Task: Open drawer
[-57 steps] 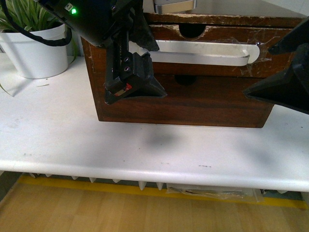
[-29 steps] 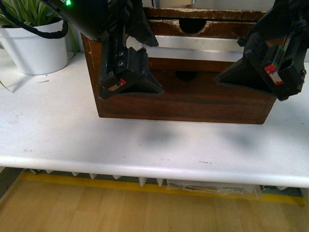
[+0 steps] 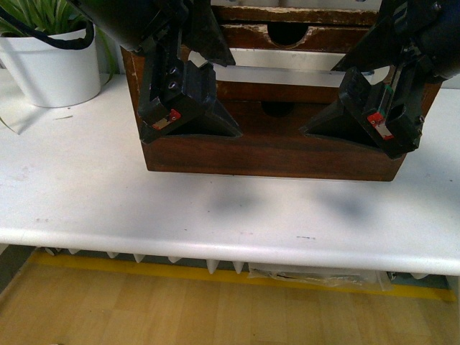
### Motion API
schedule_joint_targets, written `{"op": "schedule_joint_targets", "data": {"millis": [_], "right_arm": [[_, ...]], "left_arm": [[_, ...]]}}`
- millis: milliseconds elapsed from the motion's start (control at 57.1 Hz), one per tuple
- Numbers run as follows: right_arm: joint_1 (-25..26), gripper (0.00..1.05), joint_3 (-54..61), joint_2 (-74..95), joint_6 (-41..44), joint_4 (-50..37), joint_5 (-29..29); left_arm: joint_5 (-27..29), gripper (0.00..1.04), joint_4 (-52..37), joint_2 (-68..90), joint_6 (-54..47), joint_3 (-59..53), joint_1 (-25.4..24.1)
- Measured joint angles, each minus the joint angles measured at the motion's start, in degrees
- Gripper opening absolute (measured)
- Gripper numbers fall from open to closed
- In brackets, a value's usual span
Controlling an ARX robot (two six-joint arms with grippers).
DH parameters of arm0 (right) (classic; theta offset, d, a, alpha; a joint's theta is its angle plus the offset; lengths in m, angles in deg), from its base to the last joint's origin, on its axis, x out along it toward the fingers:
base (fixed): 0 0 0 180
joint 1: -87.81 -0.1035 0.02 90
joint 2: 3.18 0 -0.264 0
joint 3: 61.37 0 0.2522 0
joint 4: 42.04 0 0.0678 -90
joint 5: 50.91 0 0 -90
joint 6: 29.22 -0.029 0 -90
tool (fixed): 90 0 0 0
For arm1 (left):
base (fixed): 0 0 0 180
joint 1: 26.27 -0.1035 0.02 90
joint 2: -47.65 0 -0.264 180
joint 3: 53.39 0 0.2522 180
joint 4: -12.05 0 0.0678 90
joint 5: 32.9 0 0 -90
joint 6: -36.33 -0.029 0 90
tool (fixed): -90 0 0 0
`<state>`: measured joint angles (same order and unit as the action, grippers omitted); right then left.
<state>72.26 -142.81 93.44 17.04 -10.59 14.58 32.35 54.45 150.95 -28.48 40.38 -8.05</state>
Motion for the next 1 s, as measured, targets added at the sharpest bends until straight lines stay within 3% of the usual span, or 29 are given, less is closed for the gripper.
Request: {"op": "schedule_joint_targets", "data": {"millis": [473, 998], "right_arm": [[-1.6, 0.96, 0.6, -2.1, 7.3, 8.3, -2.2], [-4.1, 0.96, 8.5, -9.6, 7.7, 11.3, -4.5]], "left_arm": [[-1.0, 0.99, 6.7, -4.3, -5.6, -2.7, 0.6], [-1.9, 0.99, 10.6, -14.4, -11.3, -12.5, 1.8]]}}
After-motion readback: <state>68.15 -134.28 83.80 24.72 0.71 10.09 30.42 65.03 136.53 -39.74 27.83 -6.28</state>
